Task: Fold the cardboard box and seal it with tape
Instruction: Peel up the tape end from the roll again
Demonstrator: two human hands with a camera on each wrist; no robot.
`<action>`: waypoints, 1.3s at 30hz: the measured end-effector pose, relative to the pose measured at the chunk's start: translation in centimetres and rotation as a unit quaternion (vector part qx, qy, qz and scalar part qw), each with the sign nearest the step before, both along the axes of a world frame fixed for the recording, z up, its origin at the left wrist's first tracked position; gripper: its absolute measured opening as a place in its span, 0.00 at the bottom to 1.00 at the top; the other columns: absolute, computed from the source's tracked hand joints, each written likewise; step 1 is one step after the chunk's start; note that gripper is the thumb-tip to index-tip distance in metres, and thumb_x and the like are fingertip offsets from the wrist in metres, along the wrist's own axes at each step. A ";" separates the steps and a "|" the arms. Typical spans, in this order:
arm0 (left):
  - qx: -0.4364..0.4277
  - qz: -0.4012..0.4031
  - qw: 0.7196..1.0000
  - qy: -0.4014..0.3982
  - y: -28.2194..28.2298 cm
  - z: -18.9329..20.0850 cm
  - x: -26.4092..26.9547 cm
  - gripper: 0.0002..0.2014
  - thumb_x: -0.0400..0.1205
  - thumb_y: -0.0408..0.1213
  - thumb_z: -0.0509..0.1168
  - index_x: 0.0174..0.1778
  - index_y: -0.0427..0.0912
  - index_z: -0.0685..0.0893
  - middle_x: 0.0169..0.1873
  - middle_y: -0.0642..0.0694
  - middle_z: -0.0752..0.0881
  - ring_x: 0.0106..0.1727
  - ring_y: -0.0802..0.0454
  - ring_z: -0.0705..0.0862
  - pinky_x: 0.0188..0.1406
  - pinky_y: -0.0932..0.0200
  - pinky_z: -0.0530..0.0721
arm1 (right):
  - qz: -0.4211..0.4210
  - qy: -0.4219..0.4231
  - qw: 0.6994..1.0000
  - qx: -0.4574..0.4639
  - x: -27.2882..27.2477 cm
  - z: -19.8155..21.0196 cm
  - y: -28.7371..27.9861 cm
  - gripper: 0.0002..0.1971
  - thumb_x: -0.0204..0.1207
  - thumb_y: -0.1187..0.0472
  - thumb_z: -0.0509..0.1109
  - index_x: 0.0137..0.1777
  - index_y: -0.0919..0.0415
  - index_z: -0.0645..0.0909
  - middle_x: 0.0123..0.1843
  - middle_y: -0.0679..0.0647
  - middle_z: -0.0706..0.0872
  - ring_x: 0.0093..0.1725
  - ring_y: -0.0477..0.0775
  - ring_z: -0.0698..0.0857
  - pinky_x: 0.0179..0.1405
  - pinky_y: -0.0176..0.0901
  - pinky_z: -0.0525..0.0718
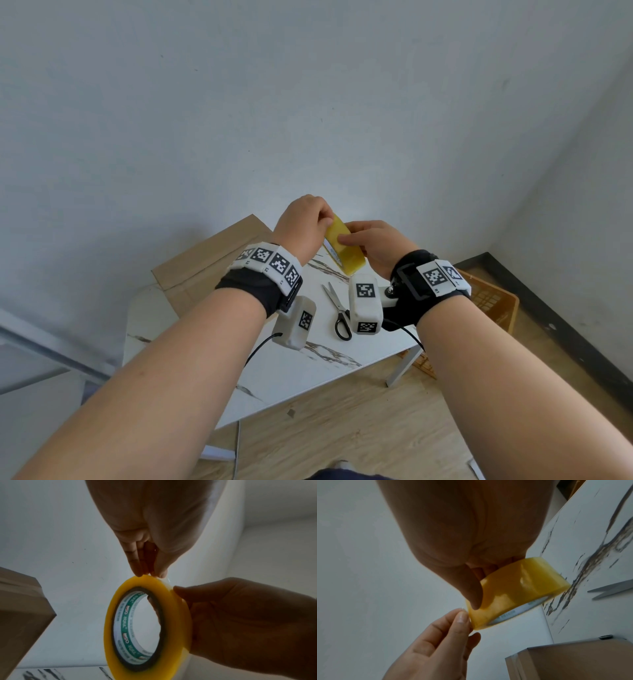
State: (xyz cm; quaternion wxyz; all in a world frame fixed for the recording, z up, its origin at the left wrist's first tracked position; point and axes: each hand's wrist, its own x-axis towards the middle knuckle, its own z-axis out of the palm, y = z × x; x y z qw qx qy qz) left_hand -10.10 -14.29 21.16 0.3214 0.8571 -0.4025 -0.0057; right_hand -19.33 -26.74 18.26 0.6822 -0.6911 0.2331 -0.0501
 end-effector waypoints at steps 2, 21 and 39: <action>0.008 -0.008 1.000 -0.004 0.2 0.1 0.1 0.05 0.83 0.32 0.61 0.49 0.39 0.82 0.51 0.44 0.83 0.53 0.47 0.80 0.54 0.54 0.79 | 0.002 -0.001 1.000 0.011 0.0 -0.1 -0.2 0.12 0.74 0.64 0.71 0.56 0.65 0.87 0.56 0.68 0.89 0.61 0.71 0.85 0.70 0.67 0.77; 0.052 0.026 0.995 0.078 1.2 1.4 1.5 0.09 0.86 0.34 0.56 0.55 0.37 0.80 0.55 0.43 0.80 0.54 0.45 0.81 0.53 0.55 0.78 | -0.009 0.055 0.977 -0.205 0.5 0.2 -0.4 0.22 0.73 0.36 0.69 0.41 0.57 0.85 0.34 0.49 0.84 0.37 0.51 0.80 0.40 0.43 0.77; -0.018 0.107 0.985 0.132 1.2 1.7 3.6 0.06 0.83 0.29 0.56 0.47 0.40 0.79 0.42 0.40 0.88 0.39 0.48 0.88 0.47 0.54 0.88 | 0.001 0.129 0.969 -0.211 1.1 -0.3 -0.6 0.23 0.70 0.37 0.72 0.34 0.59 0.81 0.31 0.52 0.82 0.33 0.52 0.80 0.36 0.44 0.77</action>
